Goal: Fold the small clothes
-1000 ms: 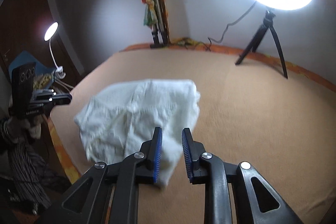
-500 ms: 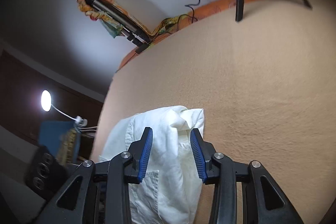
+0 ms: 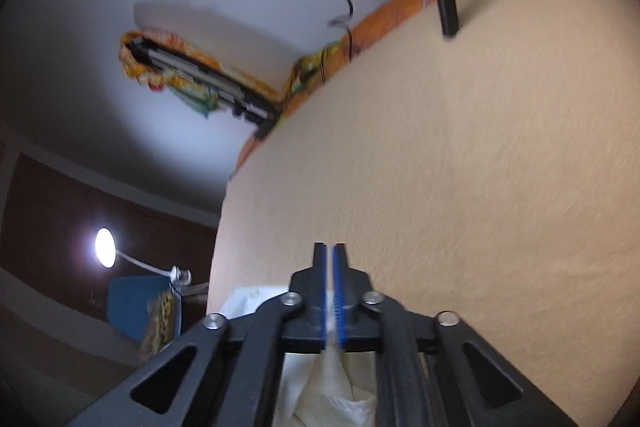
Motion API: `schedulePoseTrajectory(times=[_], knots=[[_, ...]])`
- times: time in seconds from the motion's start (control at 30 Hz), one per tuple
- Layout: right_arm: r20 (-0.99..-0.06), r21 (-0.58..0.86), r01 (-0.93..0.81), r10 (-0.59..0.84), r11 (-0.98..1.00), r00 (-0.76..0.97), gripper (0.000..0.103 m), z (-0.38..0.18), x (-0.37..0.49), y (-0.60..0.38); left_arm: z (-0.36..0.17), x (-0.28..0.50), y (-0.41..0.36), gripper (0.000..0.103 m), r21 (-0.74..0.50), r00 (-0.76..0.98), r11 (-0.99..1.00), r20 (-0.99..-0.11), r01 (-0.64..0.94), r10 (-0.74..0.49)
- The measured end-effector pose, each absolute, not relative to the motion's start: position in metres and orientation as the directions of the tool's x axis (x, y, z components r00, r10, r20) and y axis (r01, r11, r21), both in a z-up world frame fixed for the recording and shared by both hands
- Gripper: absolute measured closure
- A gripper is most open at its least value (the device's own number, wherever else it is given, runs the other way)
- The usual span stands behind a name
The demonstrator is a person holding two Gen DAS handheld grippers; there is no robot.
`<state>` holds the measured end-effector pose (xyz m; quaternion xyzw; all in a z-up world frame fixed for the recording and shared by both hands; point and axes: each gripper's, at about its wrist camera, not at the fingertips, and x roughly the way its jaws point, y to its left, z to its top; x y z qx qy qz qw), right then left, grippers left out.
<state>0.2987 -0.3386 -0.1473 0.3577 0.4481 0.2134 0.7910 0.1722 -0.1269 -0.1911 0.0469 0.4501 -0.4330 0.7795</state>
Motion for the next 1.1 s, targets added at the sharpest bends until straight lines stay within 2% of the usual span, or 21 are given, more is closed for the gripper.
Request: schedulePoseTrajectory(times=[0.1, 0.13, 0.2, 0.23, 0.37, 0.47, 0.53, 0.57, 0.6, 0.87, 0.93, 1.1], knots=[[-0.603, 0.708, 0.003, 0.602, 0.706, 0.524, 0.103, -0.133, 0.300, -0.352, -0.190, 0.182, -0.124, 0.097, -0.329, 0.213, 0.615, -0.736, 0.716, -0.642], [-0.613, 0.700, -0.006, 0.605, 0.714, 0.508, 0.099, -0.129, 0.298, -0.352, -0.189, 0.182, -0.124, 0.097, -0.328, 0.212, 0.614, -0.737, 0.718, -0.641], [-0.628, 0.703, -0.016, 0.631, 0.711, 0.455, 0.079, -0.127, 0.290, -0.351, -0.186, 0.182, -0.119, 0.097, -0.333, 0.212, 0.614, -0.734, 0.715, -0.645], [-0.632, 0.701, -0.027, 0.638, 0.713, 0.440, 0.063, -0.125, 0.283, -0.351, -0.180, 0.182, -0.115, 0.097, -0.350, 0.210, 0.612, -0.723, 0.709, -0.658], [-0.745, 0.551, -0.063, 0.525, 0.832, 0.411, 0.071, -0.125, 0.257, -0.347, -0.152, 0.184, -0.103, 0.097, -0.369, 0.261, 0.613, -0.667, 0.698, -0.698], [-0.744, 0.573, -0.090, 0.563, 0.815, 0.359, 0.075, -0.136, 0.243, -0.346, -0.132, 0.194, -0.103, 0.097, -0.362, 0.304, 0.627, -0.641, 0.690, -0.705], [-0.735, 0.580, -0.148, 0.594, 0.801, 0.328, 0.075, -0.141, 0.236, -0.333, -0.126, 0.205, -0.107, 0.083, -0.360, 0.326, 0.646, -0.639, 0.674, -0.696], [-0.729, 0.590, -0.171, 0.612, 0.789, 0.307, 0.075, -0.144, 0.234, -0.325, -0.125, 0.209, -0.107, 0.061, -0.368, 0.332, 0.657, -0.641, 0.658, -0.692], [-0.724, 0.597, -0.190, 0.626, 0.779, 0.290, 0.075, -0.147, 0.233, -0.316, -0.126, 0.214, -0.108, 0.055, -0.391, 0.329, 0.658, -0.635, 0.643, -0.699], [-0.679, 0.577, -0.304, 0.652, 0.758, 0.337, 0.075, -0.151, 0.243, -0.302, -0.174, 0.218, -0.126, 0.055, -0.352, 0.263, 0.685, -0.737, 0.638, -0.623], [-0.638, 0.584, -0.325, 0.668, 0.744, 0.384, 0.075, -0.148, 0.248, -0.306, -0.185, 0.214, -0.123, 0.055, -0.358, 0.247, 0.689, -0.749, 0.630, -0.614], [-0.665, 0.572, -0.248, 0.619, 0.782, 0.418, 0.075, -0.154, 0.272, -0.313, -0.185, 0.204, -0.128, 0.056, -0.309, 0.263, 0.678, -0.753, 0.667, -0.603]])
